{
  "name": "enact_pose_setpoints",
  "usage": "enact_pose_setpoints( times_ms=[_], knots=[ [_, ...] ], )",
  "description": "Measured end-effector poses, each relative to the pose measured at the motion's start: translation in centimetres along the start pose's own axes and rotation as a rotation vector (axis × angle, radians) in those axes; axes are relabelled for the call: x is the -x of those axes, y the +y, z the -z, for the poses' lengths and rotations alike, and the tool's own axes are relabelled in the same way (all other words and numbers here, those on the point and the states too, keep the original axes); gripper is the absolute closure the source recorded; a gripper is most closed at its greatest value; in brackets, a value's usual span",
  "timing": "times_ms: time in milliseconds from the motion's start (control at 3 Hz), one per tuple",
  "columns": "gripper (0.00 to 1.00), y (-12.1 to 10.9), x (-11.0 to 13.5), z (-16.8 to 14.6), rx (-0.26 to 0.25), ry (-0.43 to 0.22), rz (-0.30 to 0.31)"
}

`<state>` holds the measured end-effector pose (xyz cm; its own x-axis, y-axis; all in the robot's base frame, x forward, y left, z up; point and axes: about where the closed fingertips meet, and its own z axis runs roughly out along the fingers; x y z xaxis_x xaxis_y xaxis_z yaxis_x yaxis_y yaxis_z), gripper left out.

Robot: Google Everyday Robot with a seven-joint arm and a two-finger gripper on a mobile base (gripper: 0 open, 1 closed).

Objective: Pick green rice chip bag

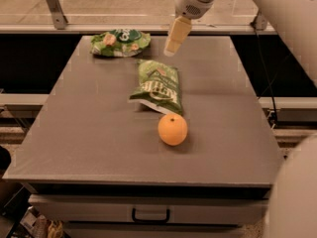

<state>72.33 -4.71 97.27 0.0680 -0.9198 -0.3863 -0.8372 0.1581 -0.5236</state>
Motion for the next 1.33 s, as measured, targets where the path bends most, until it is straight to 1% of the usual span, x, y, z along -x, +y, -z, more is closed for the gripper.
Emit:
enact_pose_setpoints(
  times_ms=[333, 667, 1000, 1333],
  knots=[
    [0.0, -0.1, 3.1, -4.3, 0.047, -0.027, 0.012],
    [0.0, 0.0, 5.9, -8.1, 0.097, -0.069, 0.01],
    [0.0, -0.4, 7.8, -10.9, 0.118, -0.104, -0.001],
    [0.0, -1.4, 8.3, -13.1, 0.115, -0.142, -0.03]
  ],
)
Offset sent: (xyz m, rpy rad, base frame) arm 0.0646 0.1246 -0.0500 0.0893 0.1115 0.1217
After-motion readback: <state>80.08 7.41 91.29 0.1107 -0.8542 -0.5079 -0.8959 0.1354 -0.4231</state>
